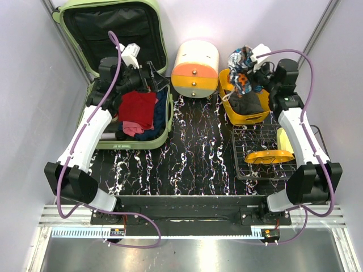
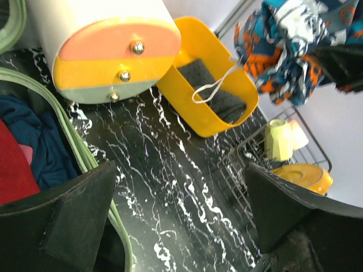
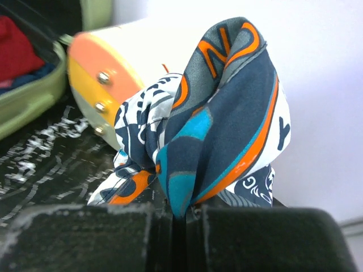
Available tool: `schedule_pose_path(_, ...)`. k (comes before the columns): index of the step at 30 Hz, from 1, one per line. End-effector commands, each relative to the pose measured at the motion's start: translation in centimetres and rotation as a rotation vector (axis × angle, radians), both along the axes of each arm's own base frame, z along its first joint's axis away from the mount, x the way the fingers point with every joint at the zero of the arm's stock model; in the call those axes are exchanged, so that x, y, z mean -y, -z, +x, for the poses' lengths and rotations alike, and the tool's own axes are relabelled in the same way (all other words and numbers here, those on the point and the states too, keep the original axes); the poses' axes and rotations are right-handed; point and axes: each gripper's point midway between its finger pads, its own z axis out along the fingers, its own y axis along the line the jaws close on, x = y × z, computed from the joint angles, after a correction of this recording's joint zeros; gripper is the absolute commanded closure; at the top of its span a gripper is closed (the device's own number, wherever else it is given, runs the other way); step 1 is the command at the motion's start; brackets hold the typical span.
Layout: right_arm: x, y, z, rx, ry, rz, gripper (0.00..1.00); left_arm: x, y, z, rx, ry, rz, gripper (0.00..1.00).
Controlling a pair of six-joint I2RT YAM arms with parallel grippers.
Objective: Open, take out, and arrange the luggage
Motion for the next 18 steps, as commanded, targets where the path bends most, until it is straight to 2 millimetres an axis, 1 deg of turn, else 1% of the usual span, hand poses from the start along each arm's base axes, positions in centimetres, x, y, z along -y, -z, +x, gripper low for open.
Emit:
schedule_pose_path(1, 2.5, 0.6, 1.3, 0.083, -0.023, -0.182, 1.00, 0.3, -1.0, -1.0, 0.080, 0.087, 0.023, 0.01)
schedule_pose_path(2, 3.4, 0.8, 1.9, 0.089, -0.008, -0.194, 1.00, 0.4, -1.1, -1.0, 0.083, 0.094, 0.024, 0.01)
schedule_pose_path(3, 3.6, 2.0, 3.0, 0.078, -0.014, -0.203, 1.00, 0.3, -1.2, -0.9, 0.086, 0.097, 0.026, 0.01)
schedule_pose_path(4, 3.5, 1.9, 3.5, 0.098, -0.037, -0.232, 1.00, 0.2, -0.8, -0.7, 0.074, 0.097, 0.037, 0.01)
schedule_pose_path(5, 3.6, 2.4, 4.1, 0.100, -0.040, -0.248, 1.00, 0.1, -1.2, -0.5, 0.082, 0.095, 0.042, 0.01)
schedule_pose_path(6, 3.5, 3.2, 5.3, 0.112, -0.047, -0.260, 1.00, -0.1, -1.2, -0.4, 0.088, 0.093, 0.056, 0.01)
schedule_pose_path(7, 3.4, 2.9, 6.0, 0.141, -0.060, -0.291, 1.00, -0.3, -0.8, -0.3, 0.076, 0.093, 0.066, 0.01)
schedule_pose_path(8, 3.5, 3.1, 6.7, 0.154, -0.061, -0.304, 1.00, -0.6, -0.9, -0.1, 0.080, 0.084, 0.074, 0.01)
schedule_pose_path(9, 3.4, 4.7, 7.9, 0.131, -0.067, -0.307, 1.00, -1.1, -0.8, 0.1, 0.086, 0.075, 0.092, 0.01)
schedule_pose_path(10, 3.4, 4.4, 8.6, 0.159, -0.077, -0.330, 1.00, -1.4, -0.4, 0.0, 0.074, 0.068, 0.103, 0.01)
schedule_pose_path(11, 3.3, 4.8, 9.2, 0.172, -0.085, -0.348, 1.00, -2.0, -0.4, 0.2, 0.072, 0.055, 0.111, 0.01)
schedule_pose_path(12, 3.4, 6.5, 10.3, 0.172, -0.095, -0.381, 1.00, -2.3, -0.3, 0.3, 0.076, 0.048, 0.124, 0.01)
schedule_pose_path(14, 3.6, 7.8, 11.7, 0.198, -0.095, -0.434, 1.00, -3.3, 0.1, 0.2, 0.063, 0.027, 0.141, 0.01)
schedule_pose_path(15, 3.8, 10.0, 12.7, 0.189, -0.105, -0.479, 1.00, -3.6, 0.3, 0.3, 0.064, 0.019, 0.155, 0.01)
schedule_pose_path(17, 4.1, 11.4, 13.9, 0.195, -0.105, -0.524, 1.00, -4.4, 0.6, 0.2, 0.055, -0.001, 0.169, 0.01)
schedule_pose_path(18, 4.2, 13.6, 14.6, 0.187, -0.123, -0.562, 1.00, -4.7, 0.6, 0.3, 0.059, -0.009, 0.182, 0.01)
